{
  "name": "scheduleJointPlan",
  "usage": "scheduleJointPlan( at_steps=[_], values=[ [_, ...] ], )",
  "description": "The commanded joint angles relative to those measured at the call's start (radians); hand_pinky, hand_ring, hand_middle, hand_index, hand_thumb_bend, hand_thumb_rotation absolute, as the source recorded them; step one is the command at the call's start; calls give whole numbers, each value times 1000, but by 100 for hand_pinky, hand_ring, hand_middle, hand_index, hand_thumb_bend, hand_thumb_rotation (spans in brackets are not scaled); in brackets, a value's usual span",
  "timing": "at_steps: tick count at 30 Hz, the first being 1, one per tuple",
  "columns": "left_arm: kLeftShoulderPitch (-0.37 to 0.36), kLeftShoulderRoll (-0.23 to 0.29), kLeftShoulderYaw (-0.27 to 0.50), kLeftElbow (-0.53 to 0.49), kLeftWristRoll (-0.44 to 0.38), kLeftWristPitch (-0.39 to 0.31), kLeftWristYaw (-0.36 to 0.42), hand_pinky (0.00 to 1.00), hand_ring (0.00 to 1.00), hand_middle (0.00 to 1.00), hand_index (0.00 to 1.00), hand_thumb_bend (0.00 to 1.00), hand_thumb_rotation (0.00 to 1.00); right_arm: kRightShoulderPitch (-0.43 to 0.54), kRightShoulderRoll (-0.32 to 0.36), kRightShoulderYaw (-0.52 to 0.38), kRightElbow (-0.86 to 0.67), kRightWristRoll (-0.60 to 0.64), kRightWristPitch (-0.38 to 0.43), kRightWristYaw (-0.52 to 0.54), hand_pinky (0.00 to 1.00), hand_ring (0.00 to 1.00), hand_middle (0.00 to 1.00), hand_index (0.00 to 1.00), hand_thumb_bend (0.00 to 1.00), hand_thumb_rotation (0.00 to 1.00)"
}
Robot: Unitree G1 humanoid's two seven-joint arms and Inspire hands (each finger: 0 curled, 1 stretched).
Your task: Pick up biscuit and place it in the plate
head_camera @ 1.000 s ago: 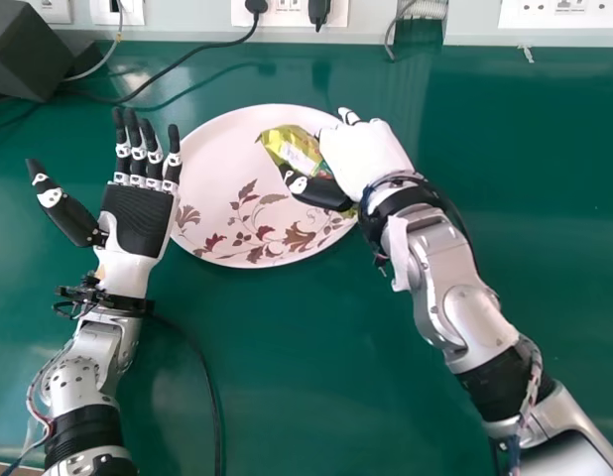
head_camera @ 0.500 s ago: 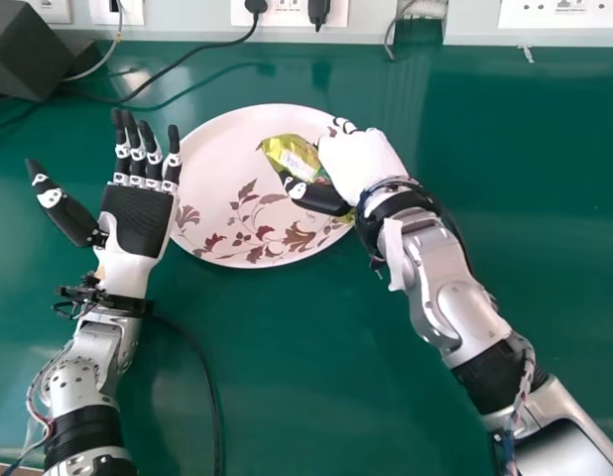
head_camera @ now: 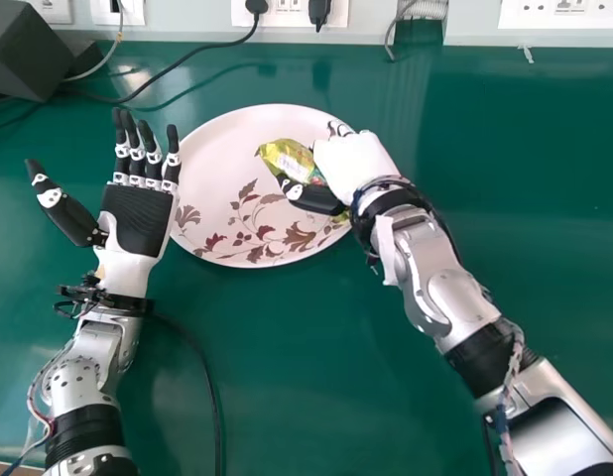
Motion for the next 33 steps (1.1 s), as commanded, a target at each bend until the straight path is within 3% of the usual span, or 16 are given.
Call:
scheduleJointPlan(
  at_steps=[1,21,33],
  values=[
    [59,-19,0,54,22,0,-13,85,71,78,86,100,65,-14,9,14,42,22,-16,-22,38,46,49,52,47,0],
    [58,-20,-1,57,22,0,-16,84,69,72,86,100,63,-75,36,95,259,84,-80,-153,38,46,49,52,47,0],
    [63,-18,-7,43,31,0,-18,86,72,76,87,100,66,-71,34,126,262,85,-73,-136,38,46,49,52,47,0]
  ],
)
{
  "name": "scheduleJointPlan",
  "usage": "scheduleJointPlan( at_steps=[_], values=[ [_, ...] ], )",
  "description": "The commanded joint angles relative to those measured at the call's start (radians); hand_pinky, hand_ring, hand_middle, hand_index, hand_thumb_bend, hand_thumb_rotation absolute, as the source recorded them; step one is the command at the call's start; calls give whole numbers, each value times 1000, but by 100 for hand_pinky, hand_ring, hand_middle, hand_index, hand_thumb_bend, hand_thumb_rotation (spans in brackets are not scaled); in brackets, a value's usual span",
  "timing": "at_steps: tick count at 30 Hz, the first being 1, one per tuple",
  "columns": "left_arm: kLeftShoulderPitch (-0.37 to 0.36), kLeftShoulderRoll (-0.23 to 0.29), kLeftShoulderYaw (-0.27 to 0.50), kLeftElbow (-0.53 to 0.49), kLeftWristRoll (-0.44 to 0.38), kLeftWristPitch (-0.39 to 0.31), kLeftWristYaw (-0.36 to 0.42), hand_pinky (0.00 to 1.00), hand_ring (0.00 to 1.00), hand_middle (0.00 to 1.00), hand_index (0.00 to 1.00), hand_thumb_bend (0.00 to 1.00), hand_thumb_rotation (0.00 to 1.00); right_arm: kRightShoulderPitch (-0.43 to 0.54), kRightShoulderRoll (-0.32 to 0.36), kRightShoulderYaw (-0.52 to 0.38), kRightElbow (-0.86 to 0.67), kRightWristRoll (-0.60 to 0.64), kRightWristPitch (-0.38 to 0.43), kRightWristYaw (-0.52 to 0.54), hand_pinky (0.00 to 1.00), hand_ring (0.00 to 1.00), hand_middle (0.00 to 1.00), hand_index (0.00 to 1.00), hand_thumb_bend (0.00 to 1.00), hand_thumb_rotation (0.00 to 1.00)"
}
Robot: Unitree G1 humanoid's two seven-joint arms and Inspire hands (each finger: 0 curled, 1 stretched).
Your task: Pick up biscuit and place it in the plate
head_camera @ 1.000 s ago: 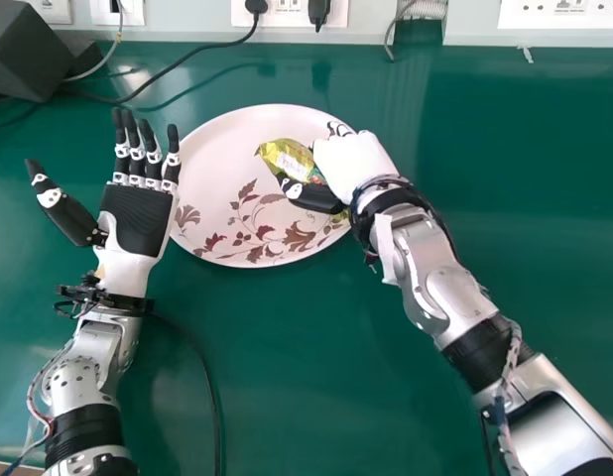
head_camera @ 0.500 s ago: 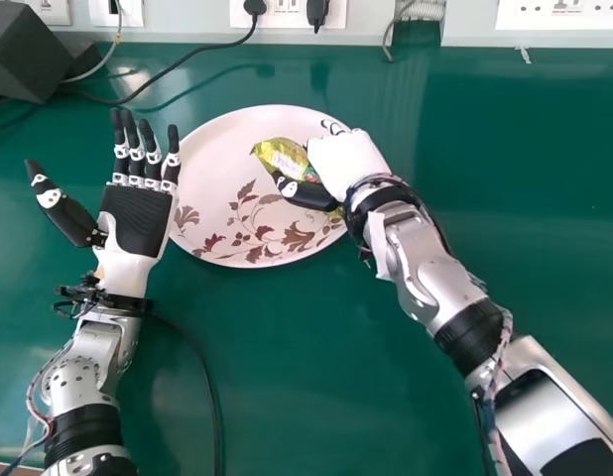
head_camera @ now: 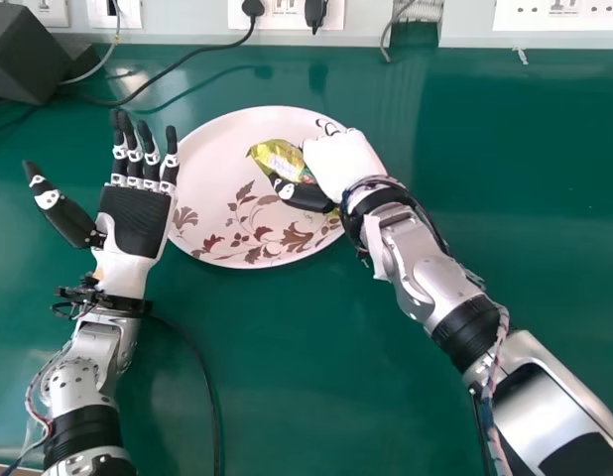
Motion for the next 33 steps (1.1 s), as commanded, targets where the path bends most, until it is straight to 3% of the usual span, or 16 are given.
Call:
scheduleJointPlan(
  at_steps=[1,14,20,21,26,27,29,33],
  values=[
    [60,-20,-6,42,26,2,-9,86,72,76,87,100,66,35,8,31,19,14,-11,39,38,46,49,52,47,0],
    [58,-18,-6,48,27,3,-12,86,71,74,87,100,66,41,-4,28,-3,23,-11,36,38,47,49,53,48,0],
    [58,-15,-34,56,112,-109,-94,85,71,74,86,100,66,46,-14,26,-23,28,-12,30,41,46,52,50,50,0],
    [57,-16,-35,58,120,-119,-99,85,70,74,86,100,67,46,-16,26,-26,28,-12,34,42,51,52,49,51,0],
    [47,-5,-41,91,151,-152,-159,84,70,74,86,100,67,47,-18,23,-31,32,-11,34,47,65,75,50,52,8],
    [47,-6,-42,94,158,-162,-169,84,70,74,86,100,67,47,-18,23,-31,31,-10,32,48,67,77,58,69,26],
    [49,-11,-44,91,165,-174,-173,83,70,74,86,100,68,47,-18,22,-30,32,-11,28,50,70,81,67,85,48],
    [52,-18,-47,86,184,-200,-178,83,69,73,86,100,68,49,-16,18,-33,37,-9,22,52,72,83,72,93,66]
  ],
)
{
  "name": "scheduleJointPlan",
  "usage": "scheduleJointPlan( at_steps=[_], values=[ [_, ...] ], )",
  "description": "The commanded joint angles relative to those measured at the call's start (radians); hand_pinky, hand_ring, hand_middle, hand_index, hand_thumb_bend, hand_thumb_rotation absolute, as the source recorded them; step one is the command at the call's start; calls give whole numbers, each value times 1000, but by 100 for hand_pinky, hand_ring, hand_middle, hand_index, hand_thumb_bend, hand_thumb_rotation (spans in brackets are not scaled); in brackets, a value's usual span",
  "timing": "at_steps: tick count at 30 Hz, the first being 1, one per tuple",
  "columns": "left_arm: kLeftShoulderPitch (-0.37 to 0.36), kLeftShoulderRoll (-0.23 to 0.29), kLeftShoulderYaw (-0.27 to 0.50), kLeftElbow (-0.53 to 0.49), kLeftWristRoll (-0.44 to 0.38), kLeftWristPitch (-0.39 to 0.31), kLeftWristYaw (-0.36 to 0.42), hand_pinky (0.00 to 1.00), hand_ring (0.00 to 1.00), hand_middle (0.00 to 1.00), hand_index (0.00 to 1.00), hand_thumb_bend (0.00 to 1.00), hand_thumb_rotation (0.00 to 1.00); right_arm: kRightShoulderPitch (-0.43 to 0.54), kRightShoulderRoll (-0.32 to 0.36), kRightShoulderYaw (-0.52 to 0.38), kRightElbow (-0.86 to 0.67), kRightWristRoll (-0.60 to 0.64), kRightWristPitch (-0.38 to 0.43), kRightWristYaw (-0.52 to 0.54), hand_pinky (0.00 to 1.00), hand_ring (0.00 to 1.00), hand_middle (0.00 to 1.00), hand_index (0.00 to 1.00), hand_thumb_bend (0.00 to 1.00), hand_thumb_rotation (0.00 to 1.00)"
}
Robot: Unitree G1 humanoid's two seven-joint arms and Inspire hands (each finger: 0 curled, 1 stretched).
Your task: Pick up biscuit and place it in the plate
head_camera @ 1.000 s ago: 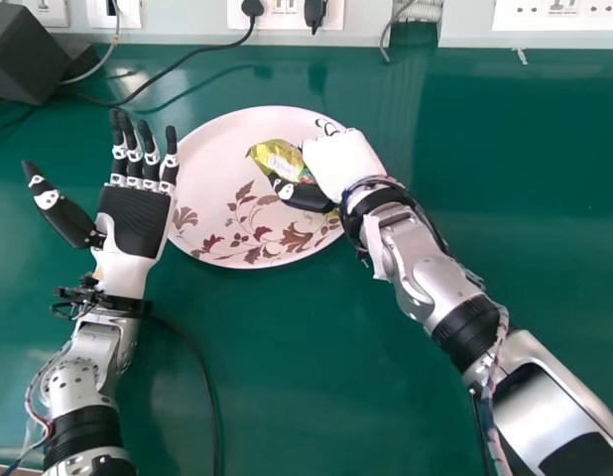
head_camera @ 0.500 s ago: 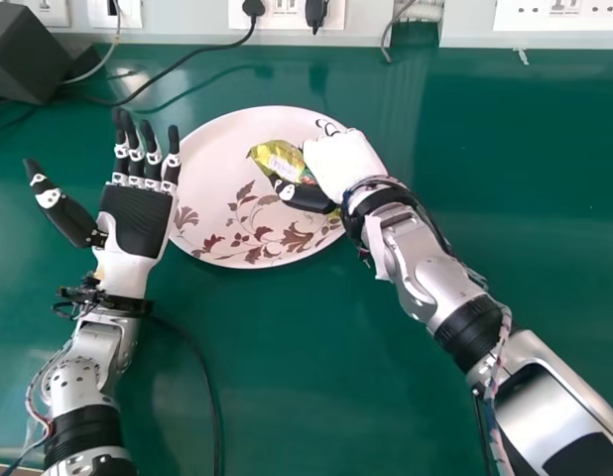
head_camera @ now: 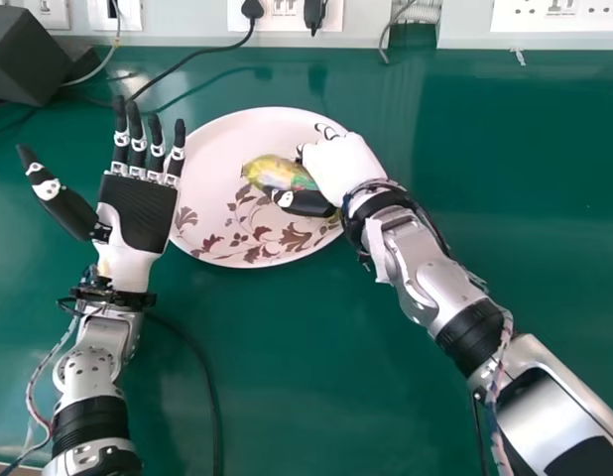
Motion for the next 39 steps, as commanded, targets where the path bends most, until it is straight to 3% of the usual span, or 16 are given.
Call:
scheduleJointPlan(
  at_steps=[1,5,16,24,39],
  values=[
    [74,-21,-2,56,26,-6,-11,84,69,74,87,100,68,30,10,12,0,13,-5,21,52,72,84,73,94,69],
    [71,-18,-2,65,23,2,-21,85,70,74,86,100,66,32,7,7,-8,24,-3,20,55,74,86,75,100,75],
    [73,-15,-2,63,23,8,-11,87,72,78,86,100,68,37,-23,-13,-88,31,23,68,56,75,85,75,100,75],
    [69,-10,-2,75,27,5,-21,84,70,77,88,100,74,60,-49,-30,-185,23,43,78,56,74,85,74,100,75],
    [65,-1,-5,85,28,13,-36,82,70,77,85,100,75,119,-93,-86,-386,21,87,165,56,74,85,73,99,74]
  ],
)
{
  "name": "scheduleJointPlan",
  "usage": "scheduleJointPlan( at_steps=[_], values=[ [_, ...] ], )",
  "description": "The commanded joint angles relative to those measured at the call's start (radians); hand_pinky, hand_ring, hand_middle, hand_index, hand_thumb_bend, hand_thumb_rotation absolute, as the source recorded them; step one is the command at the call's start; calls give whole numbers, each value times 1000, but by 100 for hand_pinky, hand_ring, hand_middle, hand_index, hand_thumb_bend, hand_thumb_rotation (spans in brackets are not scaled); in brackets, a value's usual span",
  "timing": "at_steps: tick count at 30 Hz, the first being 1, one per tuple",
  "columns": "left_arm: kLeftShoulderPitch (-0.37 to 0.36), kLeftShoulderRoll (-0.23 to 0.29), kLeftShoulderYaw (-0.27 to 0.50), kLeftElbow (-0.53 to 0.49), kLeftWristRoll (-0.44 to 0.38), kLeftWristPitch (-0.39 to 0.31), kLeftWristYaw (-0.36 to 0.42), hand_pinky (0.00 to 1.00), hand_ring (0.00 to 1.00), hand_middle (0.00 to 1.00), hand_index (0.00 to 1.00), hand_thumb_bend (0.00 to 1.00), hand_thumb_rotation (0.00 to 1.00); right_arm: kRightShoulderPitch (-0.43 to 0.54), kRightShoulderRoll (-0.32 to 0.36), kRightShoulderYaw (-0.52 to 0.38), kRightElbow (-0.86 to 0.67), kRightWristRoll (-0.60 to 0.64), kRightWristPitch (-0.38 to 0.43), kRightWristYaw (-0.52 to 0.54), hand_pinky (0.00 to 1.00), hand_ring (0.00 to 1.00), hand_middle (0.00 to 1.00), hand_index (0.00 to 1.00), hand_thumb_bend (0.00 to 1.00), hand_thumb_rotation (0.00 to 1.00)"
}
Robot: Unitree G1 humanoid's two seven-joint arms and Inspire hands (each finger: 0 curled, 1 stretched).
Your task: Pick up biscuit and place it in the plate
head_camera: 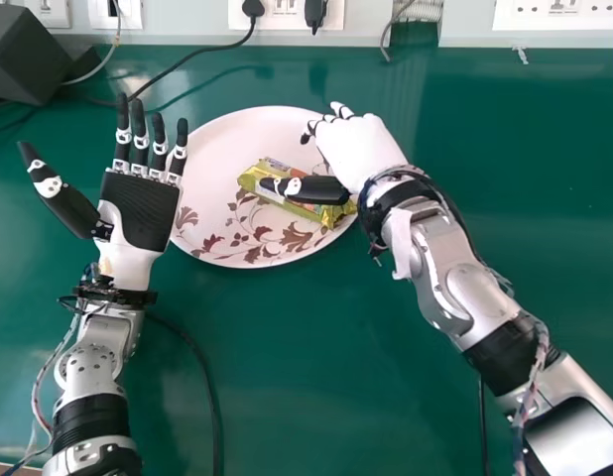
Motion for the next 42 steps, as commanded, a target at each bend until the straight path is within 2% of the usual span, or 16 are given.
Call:
scheduleJointPlan(
  at_steps=[1,7,17,30,39,42],
  values=[
    [75,-14,1,73,23,8,-12,82,70,78,85,100,75,24,-5,-15,-42,-5,9,23,56,74,85,73,99,75],
    [76,-13,0,70,29,2,-14,83,71,78,84,100,74,46,-8,-35,-116,-10,33,67,56,74,85,73,99,74],
    [78,-9,2,70,26,8,-11,80,71,77,85,100,79,70,-35,-67,-212,-13,50,129,56,73,84,72,100,74],
    [79,-12,-4,58,34,1,-2,81,74,77,84,100,80,142,-56,-147,-381,-6,58,215,55,71,83,72,100,74],
    [74,-6,-4,67,29,11,-3,78,74,77,84,100,84,191,-60,-198,-490,-4,82,269,55,71,83,72,98,72],
    [76,-8,-5,64,30,10,0,77,75,77,84,100,82,214,-59,-220,-527,1,83,271,55,71,83,72,97,71]
  ],
)
